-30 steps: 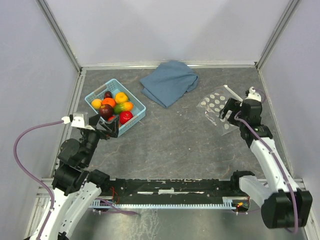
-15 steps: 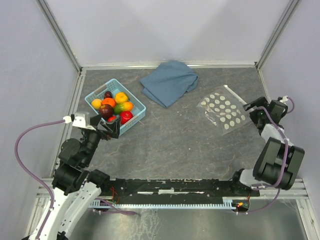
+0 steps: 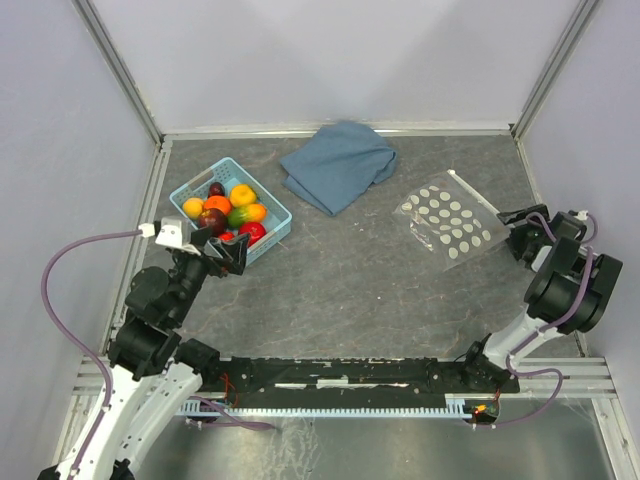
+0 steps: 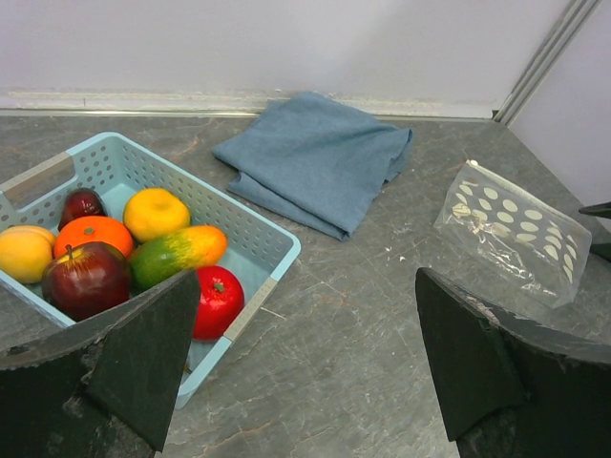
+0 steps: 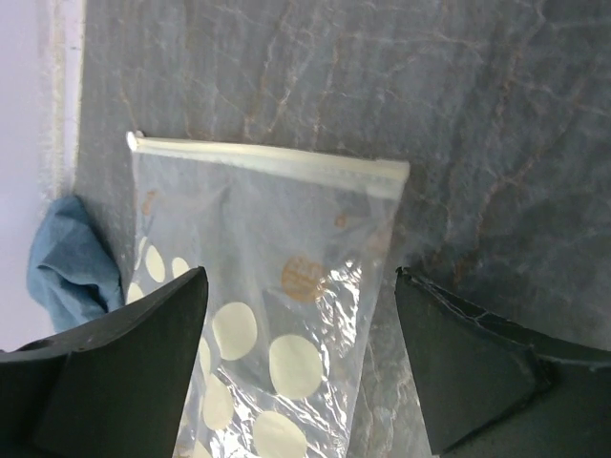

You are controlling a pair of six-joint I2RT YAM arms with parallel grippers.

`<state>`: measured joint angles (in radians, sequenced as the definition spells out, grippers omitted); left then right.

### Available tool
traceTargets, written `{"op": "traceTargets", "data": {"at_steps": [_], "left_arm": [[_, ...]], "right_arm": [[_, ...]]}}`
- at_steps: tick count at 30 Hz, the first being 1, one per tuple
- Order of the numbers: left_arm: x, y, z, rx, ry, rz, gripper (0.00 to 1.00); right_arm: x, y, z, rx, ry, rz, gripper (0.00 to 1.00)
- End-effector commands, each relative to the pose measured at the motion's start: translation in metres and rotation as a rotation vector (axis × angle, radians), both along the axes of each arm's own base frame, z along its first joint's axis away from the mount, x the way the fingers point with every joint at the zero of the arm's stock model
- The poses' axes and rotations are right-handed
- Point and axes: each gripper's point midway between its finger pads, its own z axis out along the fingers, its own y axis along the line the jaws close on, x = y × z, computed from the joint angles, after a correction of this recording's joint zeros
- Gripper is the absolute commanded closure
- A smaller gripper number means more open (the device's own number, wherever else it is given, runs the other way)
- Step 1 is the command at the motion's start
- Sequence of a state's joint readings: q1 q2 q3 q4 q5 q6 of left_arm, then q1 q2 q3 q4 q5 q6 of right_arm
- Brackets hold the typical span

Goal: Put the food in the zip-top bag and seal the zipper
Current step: Pick up the zipper food storage bag at the center of the board.

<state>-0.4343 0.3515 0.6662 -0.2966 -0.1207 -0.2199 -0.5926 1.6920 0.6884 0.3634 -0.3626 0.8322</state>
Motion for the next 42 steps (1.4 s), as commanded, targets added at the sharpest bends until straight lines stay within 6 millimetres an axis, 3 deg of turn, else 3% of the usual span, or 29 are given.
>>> {"op": "traceTargets", "data": {"at_steps": [1, 4, 8, 10, 14, 20, 27, 34, 42], "left_arm": [[0.004, -0.007, 0.010, 0.015, -0.043, -0.031, 0.00], [0.005, -0.009, 0.007, 0.021, -0.032, -0.040, 0.00], [0.007, -0.012, 0.005, 0.027, -0.019, -0.053, 0.00], [0.007, -0.014, 0.004, 0.028, -0.016, -0.058, 0.00], [0.008, -0.015, 0.003, 0.026, -0.006, -0.063, 0.00], [0.014, -0.028, 0.006, -0.006, 0.046, -0.102, 0.00], [0.026, -0.052, -0.005, -0.079, 0.204, -0.163, 0.03], [0.035, -0.068, -0.028, -0.185, 0.348, -0.167, 0.04], [0.039, -0.078, -0.027, -0.283, 0.363, -0.183, 0.04]], "right_arm": [[0.016, 0.002, -0.012, 0.060, -0.052, 0.039, 0.19], [0.021, 0.002, -0.020, 0.082, -0.062, 0.047, 0.30], [0.026, 0.005, -0.025, 0.097, -0.074, 0.075, 0.57], [0.028, 0.006, -0.023, 0.097, -0.089, 0.089, 0.75], [0.033, 0.010, -0.007, 0.087, -0.138, 0.125, 0.97], [0.029, 0.019, 0.034, 0.035, -0.216, 0.164, 0.98], [0.020, 0.048, 0.093, -0.095, -0.278, 0.256, 0.98], [0.013, 0.087, 0.175, -0.376, -0.327, 0.400, 0.98], [0.002, 0.123, 0.266, -0.672, -0.435, 0.510, 0.98]]}}
